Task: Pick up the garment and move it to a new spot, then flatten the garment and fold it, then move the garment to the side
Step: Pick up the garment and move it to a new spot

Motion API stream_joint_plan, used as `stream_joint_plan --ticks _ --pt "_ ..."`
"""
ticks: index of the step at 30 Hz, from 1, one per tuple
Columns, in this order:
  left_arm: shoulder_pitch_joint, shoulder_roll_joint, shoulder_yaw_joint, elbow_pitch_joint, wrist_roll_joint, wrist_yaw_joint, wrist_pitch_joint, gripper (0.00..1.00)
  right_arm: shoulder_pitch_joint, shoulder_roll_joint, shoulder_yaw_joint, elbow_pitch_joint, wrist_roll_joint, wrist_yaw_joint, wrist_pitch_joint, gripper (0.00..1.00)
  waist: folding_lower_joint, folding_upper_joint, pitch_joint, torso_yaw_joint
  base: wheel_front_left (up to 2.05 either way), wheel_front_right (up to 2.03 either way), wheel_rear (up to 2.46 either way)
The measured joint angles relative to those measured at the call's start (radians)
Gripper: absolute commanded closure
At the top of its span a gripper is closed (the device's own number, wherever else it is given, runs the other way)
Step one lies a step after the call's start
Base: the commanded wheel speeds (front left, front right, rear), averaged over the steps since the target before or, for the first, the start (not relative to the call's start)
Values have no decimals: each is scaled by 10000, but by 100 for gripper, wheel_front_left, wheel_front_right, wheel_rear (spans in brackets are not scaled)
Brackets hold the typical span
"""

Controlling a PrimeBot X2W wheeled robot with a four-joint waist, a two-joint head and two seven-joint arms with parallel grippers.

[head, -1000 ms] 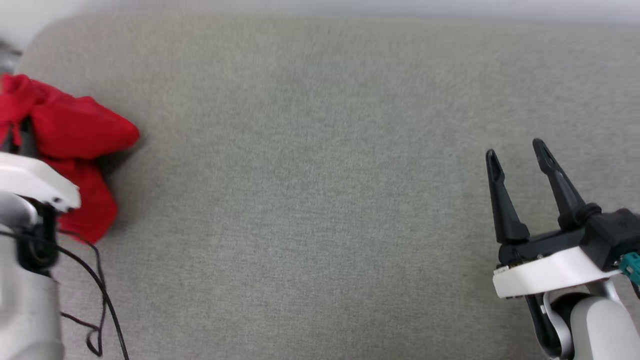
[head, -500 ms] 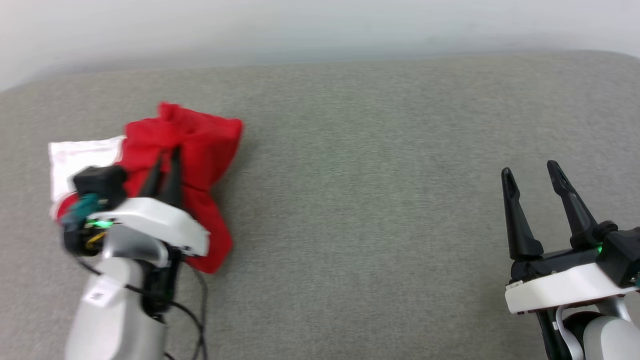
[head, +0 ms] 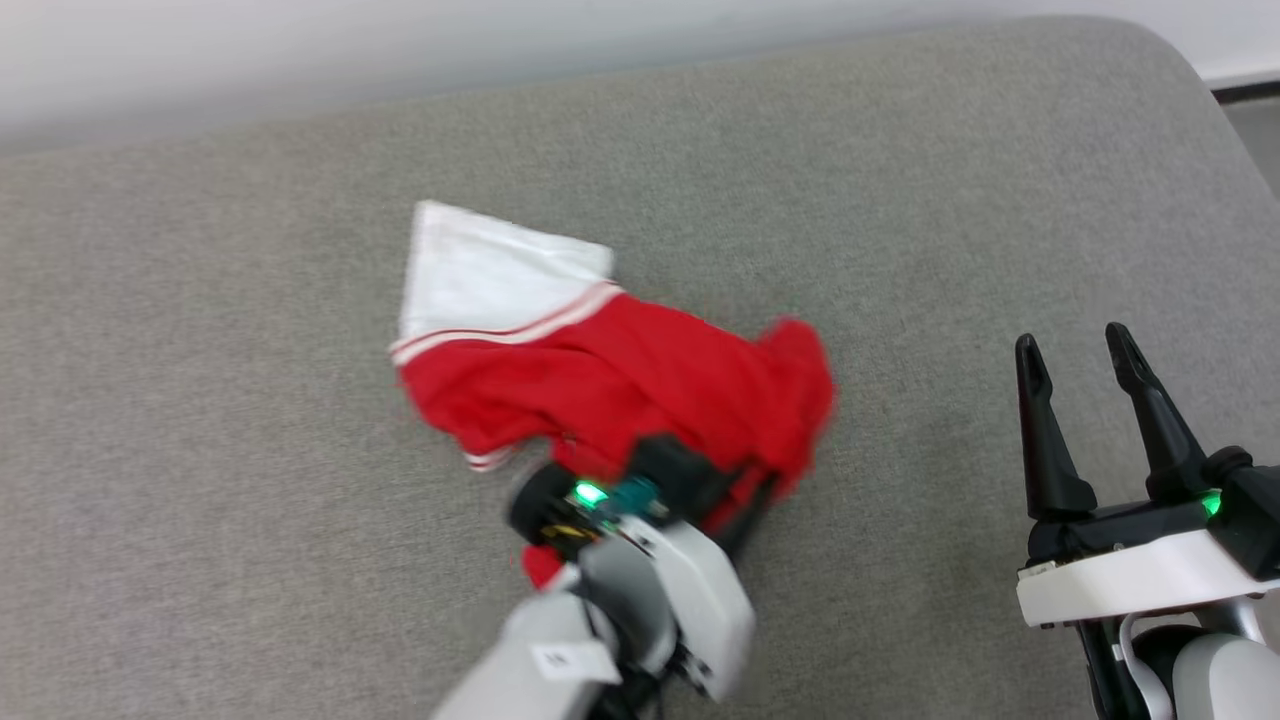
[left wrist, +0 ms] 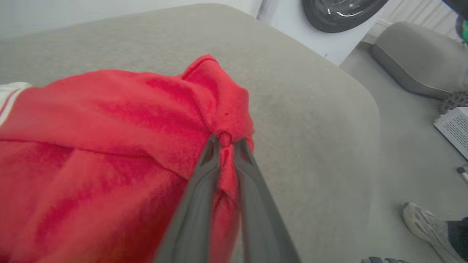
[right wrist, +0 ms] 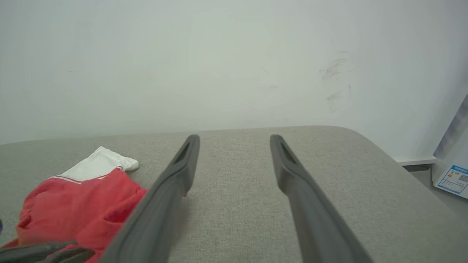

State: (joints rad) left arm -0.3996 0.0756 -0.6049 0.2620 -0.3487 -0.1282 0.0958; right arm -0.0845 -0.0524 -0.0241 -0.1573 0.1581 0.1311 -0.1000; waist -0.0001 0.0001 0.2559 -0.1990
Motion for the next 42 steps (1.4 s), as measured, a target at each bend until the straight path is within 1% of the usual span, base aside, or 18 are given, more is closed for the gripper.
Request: stream_joint_plan --ticks 3,5,9,10,11,14,18,20,24,28,36,40,42 --pt "-38 -40 -1250 207 -265 -10 12 100 -106 2 -17 84 25 0 -79 0 1 0 206 -123 0 0 0" --pt "-105 15 -1891 360 -487 -12 10 100 -129 2 -61 130 29 0 -134 0 1 0 295 -121 0 0 0" --pt "-165 230 -2633 704 -842 -10 -132 100 -135 4 -25 203 56 2 -136 0 1 0 281 26 0 0 0" --pt "-188 249 -2765 750 -928 -10 -190 82 -132 6 -33 205 44 0 -136 0 1 0 248 78 0 0 0" --pt "-223 259 -2907 796 -1022 -10 -201 0 -130 4 -44 209 -44 0 -127 0 1 0 202 135 0 0 0" --pt "-345 295 -3208 805 -1208 -12 -443 0 -118 6 -109 251 -150 2 -52 0 1 0 6 314 0 0 0" --pt "-515 286 -3114 533 -1116 25 -1394 0 -62 6 -205 318 -290 0 46 0 1 0 -334 605 0 0 0" --pt "-500 257 -2936 374 -1097 173 -1912 0 75 6 -186 295 -328 2 144 0 1 0 -533 754 0 0 0" --pt "-305 286 -2439 159 -1133 608 -2817 0 178 6 -169 226 -405 2 339 0 1 0 -940 1031 0 0 0" --pt "-121 525 -1618 -31 -1258 1181 -3283 0 373 6 -148 176 -474 0 539 0 0 0 -1217 1321 0 0 0" --pt "733 1448 364 -439 -1438 2362 -3557 0 692 8 -132 322 -523 2 692 0 1 0 -1654 1702 0 0 0" --pt "1588 1893 1467 -966 -1492 2790 -3572 0 958 10 -171 355 -472 2 748 0 0 0 -1964 1822 0 0 0" --pt "2019 2025 1967 -1229 -1501 2924 -3578 0 1110 8 -192 382 -445 0 761 0 0 0 -2133 1882 0 0 0"
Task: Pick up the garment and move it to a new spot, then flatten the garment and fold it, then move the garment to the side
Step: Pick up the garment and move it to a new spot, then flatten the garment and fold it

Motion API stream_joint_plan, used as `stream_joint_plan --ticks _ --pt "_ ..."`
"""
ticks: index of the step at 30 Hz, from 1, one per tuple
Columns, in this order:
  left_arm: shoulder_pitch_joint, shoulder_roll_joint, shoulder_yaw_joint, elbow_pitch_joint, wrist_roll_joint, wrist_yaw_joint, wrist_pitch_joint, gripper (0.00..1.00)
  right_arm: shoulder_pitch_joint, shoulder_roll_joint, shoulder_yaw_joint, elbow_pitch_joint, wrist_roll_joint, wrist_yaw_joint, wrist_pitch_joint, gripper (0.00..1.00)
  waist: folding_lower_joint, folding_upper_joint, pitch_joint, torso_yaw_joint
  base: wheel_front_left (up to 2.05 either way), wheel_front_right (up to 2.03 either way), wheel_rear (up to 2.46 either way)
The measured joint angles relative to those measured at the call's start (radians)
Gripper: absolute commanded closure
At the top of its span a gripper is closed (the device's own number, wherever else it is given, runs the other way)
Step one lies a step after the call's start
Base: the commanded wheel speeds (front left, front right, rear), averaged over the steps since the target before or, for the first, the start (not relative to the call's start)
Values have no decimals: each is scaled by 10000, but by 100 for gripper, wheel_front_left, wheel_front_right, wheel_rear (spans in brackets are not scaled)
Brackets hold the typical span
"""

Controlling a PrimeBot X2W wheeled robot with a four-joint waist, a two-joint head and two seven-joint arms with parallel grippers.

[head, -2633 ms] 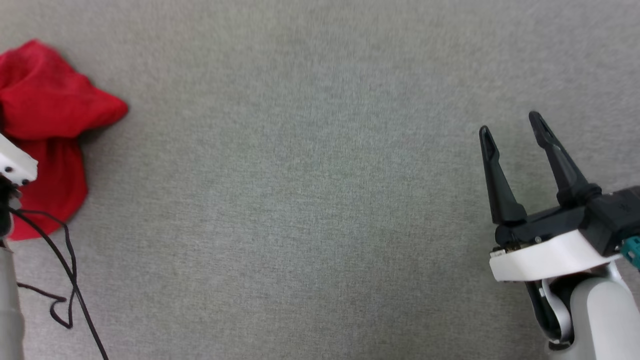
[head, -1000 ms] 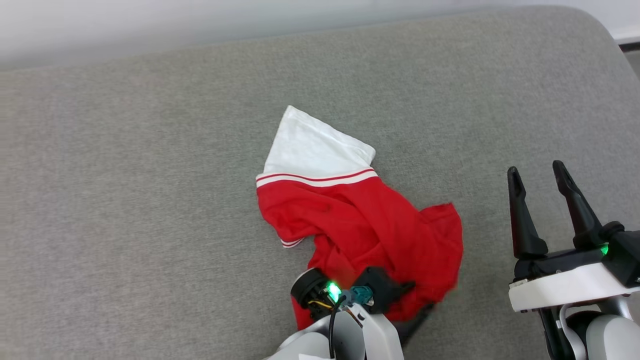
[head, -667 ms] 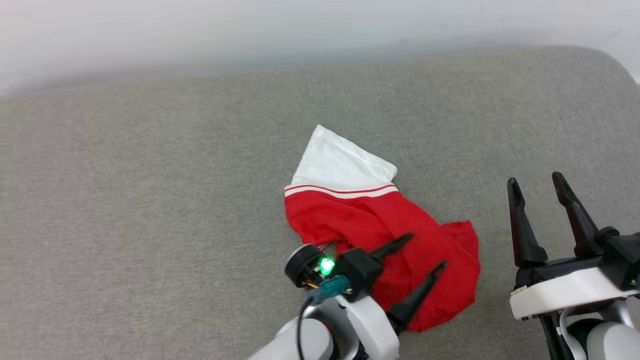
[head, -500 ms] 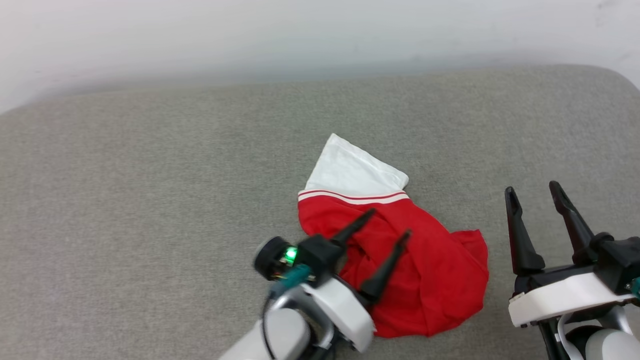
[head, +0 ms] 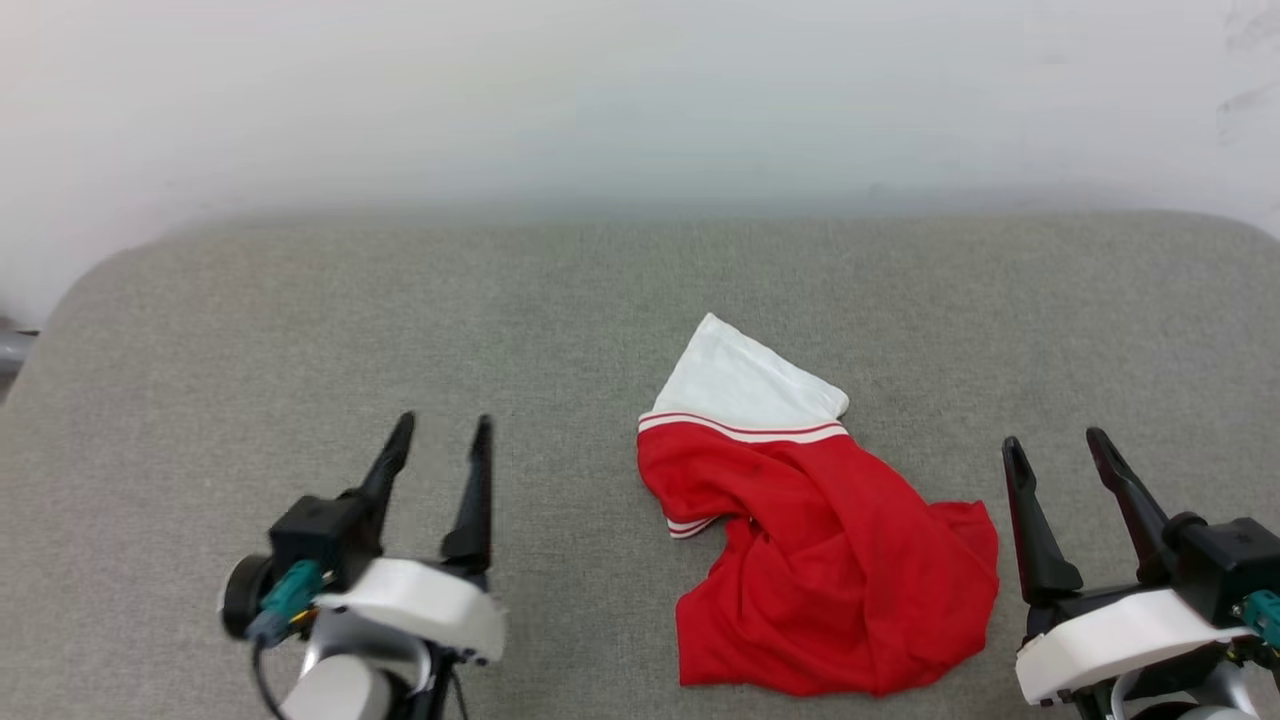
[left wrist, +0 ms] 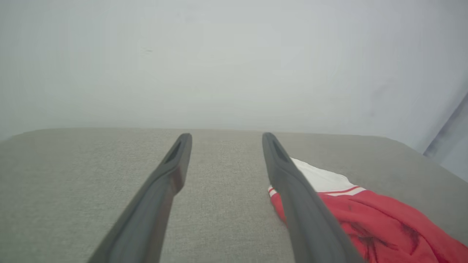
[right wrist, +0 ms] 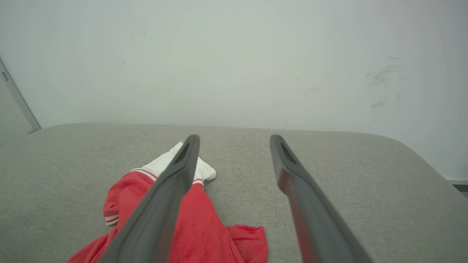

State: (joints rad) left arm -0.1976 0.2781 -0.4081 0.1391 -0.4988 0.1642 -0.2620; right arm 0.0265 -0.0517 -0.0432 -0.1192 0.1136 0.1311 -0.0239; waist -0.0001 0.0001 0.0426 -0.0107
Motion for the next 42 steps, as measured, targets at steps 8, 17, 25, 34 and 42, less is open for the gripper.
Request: stream_joint_plan --ticks 8,17,25,34,42 --pt "1274 395 1152 -681 -67 115 -10 0 316 0 150 23 29 2 119 0 0 0 -532 164 0 0 0" --pt "1717 368 1179 -761 105 -59 -10 0 451 0 173 -54 29 2 219 0 0 0 -711 238 0 0 0" --pt "1639 343 1191 -690 123 -199 -10 0 448 2 -98 173 499 2 332 0 0 0 -657 341 0 0 0" --pt "954 -71 1200 -959 318 -403 -10 0 -359 -483 -915 1643 1590 0 2011 0 1 0 -88 870 0 0 0" --pt "279 -838 1371 -1313 805 -683 -10 0 -2899 -2088 -654 3476 2830 0 4113 0 2 -1 1069 1506 0 0 0"
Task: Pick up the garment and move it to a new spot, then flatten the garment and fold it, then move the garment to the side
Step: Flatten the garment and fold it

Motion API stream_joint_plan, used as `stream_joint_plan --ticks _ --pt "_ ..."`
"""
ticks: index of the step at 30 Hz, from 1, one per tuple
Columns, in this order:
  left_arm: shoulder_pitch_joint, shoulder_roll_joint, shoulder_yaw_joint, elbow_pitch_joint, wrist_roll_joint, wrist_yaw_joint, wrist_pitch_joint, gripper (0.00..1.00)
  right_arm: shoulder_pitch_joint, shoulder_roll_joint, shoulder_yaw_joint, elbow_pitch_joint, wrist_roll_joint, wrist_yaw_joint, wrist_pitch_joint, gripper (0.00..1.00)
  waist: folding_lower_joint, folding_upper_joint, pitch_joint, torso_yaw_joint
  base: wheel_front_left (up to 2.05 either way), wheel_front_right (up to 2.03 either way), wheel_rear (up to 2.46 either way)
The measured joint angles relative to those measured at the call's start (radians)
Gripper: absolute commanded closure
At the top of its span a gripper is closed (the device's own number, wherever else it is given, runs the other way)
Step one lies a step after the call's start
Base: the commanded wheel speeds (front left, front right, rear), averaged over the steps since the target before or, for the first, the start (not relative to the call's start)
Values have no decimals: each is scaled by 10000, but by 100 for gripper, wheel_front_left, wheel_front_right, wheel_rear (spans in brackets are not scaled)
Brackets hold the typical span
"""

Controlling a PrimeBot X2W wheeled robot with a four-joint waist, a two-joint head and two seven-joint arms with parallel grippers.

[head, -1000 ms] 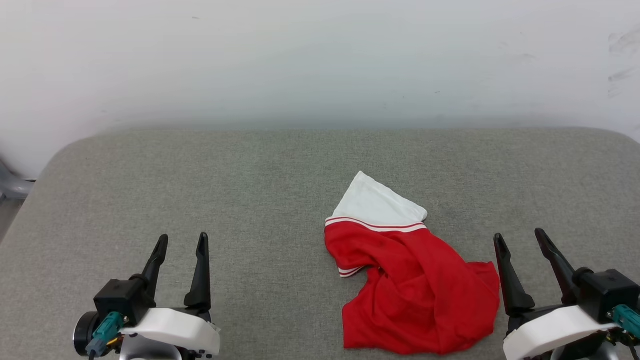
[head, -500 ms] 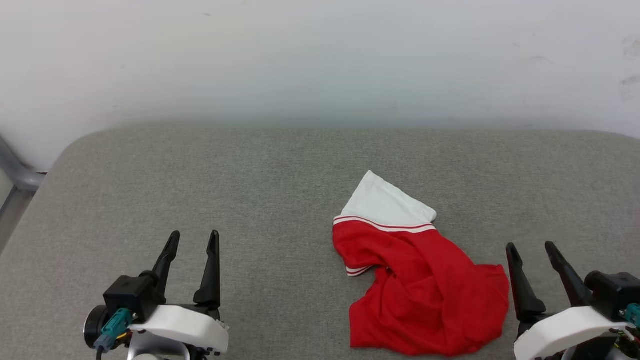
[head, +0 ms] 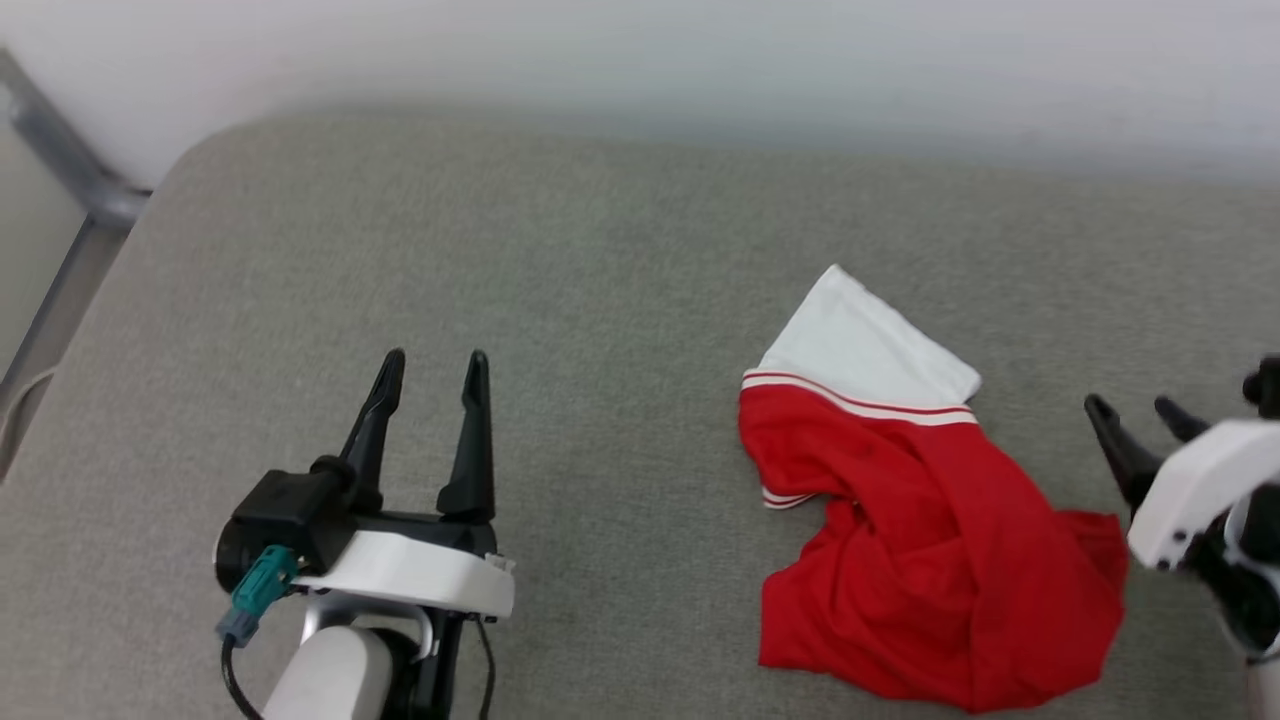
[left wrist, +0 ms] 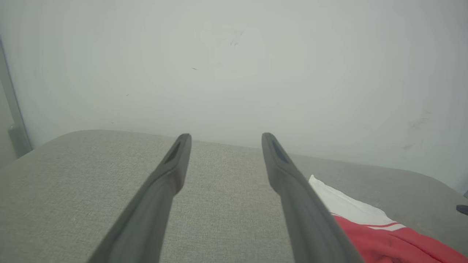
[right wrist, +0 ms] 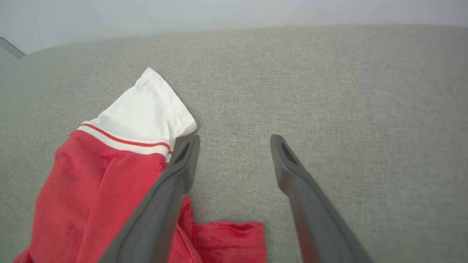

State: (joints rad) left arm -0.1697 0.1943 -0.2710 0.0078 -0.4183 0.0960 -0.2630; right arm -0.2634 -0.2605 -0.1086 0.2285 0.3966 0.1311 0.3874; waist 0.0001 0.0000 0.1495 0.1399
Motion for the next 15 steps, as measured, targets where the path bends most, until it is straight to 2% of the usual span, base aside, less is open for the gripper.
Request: stream_joint_plan --ticks 8,15 --pt "-618 -832 178 59 403 -623 0 0 -2410 -1348 1781 991 976 0 2374 0 1 0 1087 854 0 0 0" --pt "-1070 -1246 362 284 610 -1051 0 0 -3925 -2067 3718 1881 1313 0 2913 0 2 0 2017 1488 0 0 0"
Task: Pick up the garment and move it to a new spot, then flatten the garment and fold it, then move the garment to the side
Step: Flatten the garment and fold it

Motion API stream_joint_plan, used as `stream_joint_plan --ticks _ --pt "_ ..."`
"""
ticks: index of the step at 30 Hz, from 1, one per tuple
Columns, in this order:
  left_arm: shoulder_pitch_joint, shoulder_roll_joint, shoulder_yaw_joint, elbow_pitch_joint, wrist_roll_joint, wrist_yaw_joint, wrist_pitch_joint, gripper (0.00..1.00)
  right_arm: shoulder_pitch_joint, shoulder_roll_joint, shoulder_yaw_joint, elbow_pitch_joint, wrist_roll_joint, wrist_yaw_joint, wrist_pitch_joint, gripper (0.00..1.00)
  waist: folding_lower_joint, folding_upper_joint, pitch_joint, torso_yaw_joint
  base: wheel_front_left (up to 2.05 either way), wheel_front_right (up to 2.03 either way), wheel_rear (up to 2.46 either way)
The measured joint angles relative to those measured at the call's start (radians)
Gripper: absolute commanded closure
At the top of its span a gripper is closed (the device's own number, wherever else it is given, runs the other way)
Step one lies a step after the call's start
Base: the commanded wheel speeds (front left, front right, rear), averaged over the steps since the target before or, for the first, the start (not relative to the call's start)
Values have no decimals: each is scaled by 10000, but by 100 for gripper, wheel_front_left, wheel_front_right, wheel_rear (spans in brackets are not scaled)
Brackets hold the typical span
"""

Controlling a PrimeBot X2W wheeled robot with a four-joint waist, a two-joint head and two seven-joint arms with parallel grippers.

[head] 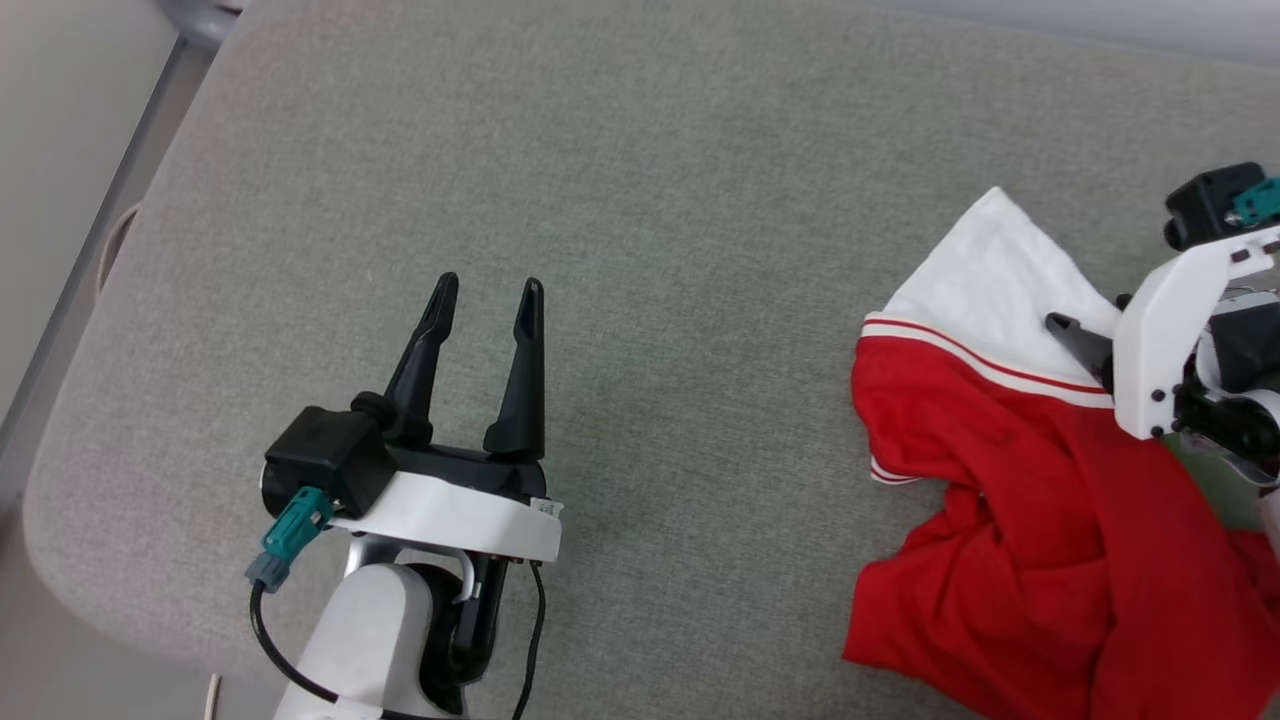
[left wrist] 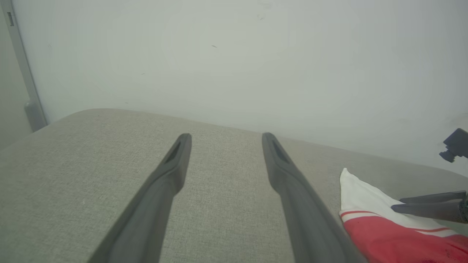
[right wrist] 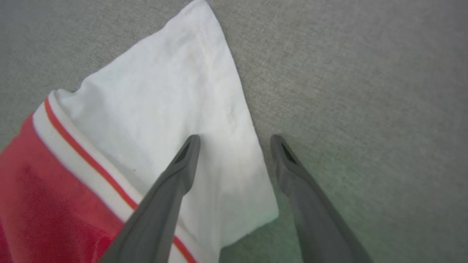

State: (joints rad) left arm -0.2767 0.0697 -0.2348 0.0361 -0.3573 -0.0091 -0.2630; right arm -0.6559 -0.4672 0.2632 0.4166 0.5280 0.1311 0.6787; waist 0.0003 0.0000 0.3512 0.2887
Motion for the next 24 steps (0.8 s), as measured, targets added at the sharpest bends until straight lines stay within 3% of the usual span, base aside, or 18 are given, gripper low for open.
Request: stream_joint_plan --ticks 7,8,10,14,18,24 --pt "-57 -146 161 309 88 -190 0 0 -828 -481 1400 1064 575 -4 1147 0 -3 -1 435 442 0 0 0" --pt "-57 -151 171 328 90 -211 0 0 -865 -489 1432 1181 700 -6 1277 18 -4 -1 444 457 0 0 0" --pt "-58 -167 198 385 96 -249 0 0 -961 -493 1524 1306 955 -8 1553 100 -4 0 424 452 0 0 0" --pt "-57 -176 259 491 115 -245 0 0 -1008 -418 1768 1367 1296 -4 1586 100 -3 0 311 332 0 0 0" --pt "-40 -182 322 568 194 -238 0 0 -1208 -410 1722 1373 1220 10 848 100 -2 0 70 106 0 0 0" --pt "292 -186 535 744 387 -276 0 0 -1284 -681 495 997 817 4 -299 100 -2 0 -477 -452 0 0 0"
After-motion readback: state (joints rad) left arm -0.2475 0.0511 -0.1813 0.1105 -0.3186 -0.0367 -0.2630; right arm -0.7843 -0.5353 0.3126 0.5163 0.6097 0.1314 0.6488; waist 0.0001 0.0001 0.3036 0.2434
